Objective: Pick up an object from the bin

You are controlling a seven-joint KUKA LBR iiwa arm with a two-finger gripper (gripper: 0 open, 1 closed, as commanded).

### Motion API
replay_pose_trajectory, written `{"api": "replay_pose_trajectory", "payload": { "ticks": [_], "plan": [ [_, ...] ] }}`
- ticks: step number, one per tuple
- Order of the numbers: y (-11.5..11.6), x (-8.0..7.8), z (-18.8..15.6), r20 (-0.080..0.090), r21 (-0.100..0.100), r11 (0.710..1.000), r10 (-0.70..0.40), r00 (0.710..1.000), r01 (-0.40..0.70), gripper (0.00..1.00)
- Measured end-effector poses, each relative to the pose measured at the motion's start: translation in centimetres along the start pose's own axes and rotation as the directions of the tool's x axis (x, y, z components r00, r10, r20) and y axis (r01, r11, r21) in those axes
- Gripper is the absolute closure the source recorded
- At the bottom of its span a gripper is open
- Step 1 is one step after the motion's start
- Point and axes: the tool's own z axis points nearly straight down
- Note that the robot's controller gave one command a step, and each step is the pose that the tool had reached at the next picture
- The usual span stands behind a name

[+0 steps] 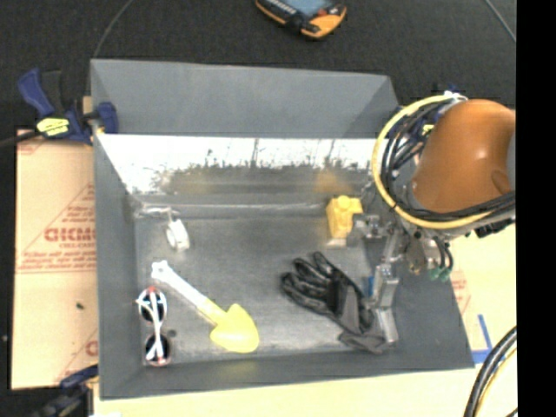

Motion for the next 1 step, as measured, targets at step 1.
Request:
{"api": "replay_pose_trajectory", "payload": {
  "ticks": [1],
  "plan": [
    [0.03, -0.16, -0.44, 0.008, 0.001, 1.000, -0.005, 1.000, 0.005, 0.00]
  ]
}}
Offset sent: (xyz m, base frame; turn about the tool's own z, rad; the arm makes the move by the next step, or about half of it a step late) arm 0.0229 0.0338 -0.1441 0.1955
